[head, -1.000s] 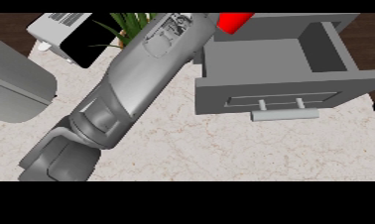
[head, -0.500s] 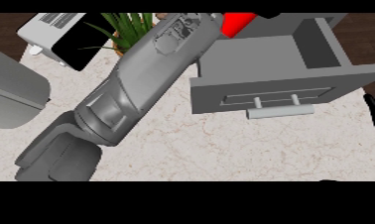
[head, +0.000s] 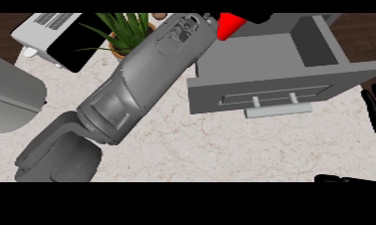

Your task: Pick up the can, place it into the drawer and close the drawer

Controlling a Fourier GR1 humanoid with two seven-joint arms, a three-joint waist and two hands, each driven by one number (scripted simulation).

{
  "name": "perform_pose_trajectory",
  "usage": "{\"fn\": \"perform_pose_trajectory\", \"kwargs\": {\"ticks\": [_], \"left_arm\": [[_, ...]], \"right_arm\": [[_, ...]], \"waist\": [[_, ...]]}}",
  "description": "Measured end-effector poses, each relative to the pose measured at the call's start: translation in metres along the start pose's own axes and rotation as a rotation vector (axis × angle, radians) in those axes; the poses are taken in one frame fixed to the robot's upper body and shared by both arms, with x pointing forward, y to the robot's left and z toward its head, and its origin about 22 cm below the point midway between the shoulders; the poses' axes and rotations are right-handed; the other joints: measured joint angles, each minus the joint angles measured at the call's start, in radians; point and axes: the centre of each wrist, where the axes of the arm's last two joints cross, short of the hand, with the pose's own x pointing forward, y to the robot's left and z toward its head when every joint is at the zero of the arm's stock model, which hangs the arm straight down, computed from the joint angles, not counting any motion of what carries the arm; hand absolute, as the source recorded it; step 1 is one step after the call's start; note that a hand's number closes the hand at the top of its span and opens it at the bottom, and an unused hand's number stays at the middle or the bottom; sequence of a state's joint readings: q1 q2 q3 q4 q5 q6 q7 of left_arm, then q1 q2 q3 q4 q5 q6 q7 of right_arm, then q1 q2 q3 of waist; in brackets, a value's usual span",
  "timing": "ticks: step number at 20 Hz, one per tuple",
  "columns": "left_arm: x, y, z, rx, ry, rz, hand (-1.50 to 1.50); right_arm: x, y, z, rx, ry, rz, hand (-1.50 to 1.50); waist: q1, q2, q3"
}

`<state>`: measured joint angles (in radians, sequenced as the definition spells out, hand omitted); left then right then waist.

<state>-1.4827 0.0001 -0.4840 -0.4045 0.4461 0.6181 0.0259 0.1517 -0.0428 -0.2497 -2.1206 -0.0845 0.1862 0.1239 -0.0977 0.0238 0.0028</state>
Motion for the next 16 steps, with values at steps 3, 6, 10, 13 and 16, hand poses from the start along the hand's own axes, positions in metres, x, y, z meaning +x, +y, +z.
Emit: {"fn": "perform_pose_trajectory", "kwargs": {"ticks": [3,6,10,13,16], "left_arm": [[-0.011,0.001,0.001,0.004,-0.002,-0.024,1.5],[-0.018,0.0,0.003,0.013,-0.011,-0.05,1.5],[-0.029,0.0,0.005,0.039,-0.004,-0.073,-1.5],[-0.037,0.001,0.006,0.061,0.0,-0.079,-1.5],[-0.035,-0.001,0.006,0.085,0.003,-0.089,-1.5]], "right_arm": [[0.001,0.002,-0.004,0.01,-0.002,0.004,-1.5],[0.0,0.0,-0.004,0.015,-0.008,0.007,-1.5],[0.003,0.0,-0.01,0.025,-0.014,0.013,-1.5],[0.006,0.002,-0.013,0.029,-0.02,0.013,-1.5],[0.007,0.004,-0.013,0.041,-0.023,0.008,-1.5]], "waist": [[-0.007,0.003,0.0],[-0.017,0.004,0.0],[-0.023,0.006,0.0],[-0.025,0.007,0.0],[-0.03,0.007,0.0]]}}
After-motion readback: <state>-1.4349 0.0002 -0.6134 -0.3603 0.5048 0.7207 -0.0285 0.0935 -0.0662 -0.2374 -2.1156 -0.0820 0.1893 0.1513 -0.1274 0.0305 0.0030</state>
